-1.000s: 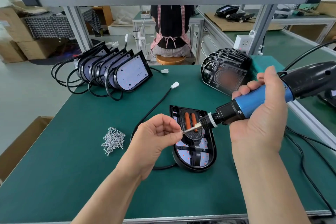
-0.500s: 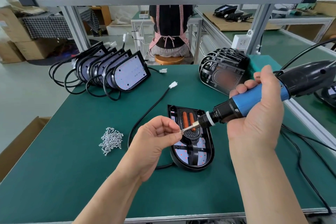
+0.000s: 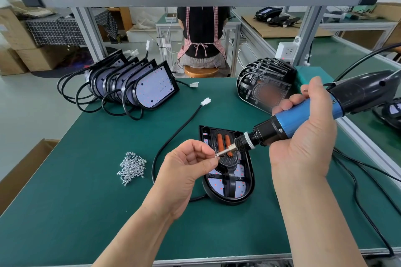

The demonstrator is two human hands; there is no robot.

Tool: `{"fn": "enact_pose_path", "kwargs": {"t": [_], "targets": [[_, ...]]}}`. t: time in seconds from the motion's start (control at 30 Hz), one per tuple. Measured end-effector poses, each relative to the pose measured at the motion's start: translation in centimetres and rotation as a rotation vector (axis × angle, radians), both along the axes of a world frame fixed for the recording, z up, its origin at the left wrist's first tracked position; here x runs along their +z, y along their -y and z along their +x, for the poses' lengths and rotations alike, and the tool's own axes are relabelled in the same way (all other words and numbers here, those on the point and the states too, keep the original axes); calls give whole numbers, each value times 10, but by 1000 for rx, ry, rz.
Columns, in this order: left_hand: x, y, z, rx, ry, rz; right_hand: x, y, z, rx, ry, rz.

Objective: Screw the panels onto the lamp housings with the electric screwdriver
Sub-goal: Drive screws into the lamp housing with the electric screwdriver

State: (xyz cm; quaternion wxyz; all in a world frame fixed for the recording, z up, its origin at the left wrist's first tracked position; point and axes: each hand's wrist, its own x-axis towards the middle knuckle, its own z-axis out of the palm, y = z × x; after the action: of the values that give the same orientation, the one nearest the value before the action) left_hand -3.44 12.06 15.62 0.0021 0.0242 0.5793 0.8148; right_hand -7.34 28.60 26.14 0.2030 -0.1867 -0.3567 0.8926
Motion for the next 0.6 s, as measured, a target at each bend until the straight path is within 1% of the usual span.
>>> {"fn": "enact_pose_path", "kwargs": {"t": [0.27, 0.6], "targets": [[0, 0, 1, -2, 16, 29, 6, 1, 4, 14, 32, 10], [-2, -1, 2, 9, 2, 19, 10, -2, 6, 60, 79, 40]]}}
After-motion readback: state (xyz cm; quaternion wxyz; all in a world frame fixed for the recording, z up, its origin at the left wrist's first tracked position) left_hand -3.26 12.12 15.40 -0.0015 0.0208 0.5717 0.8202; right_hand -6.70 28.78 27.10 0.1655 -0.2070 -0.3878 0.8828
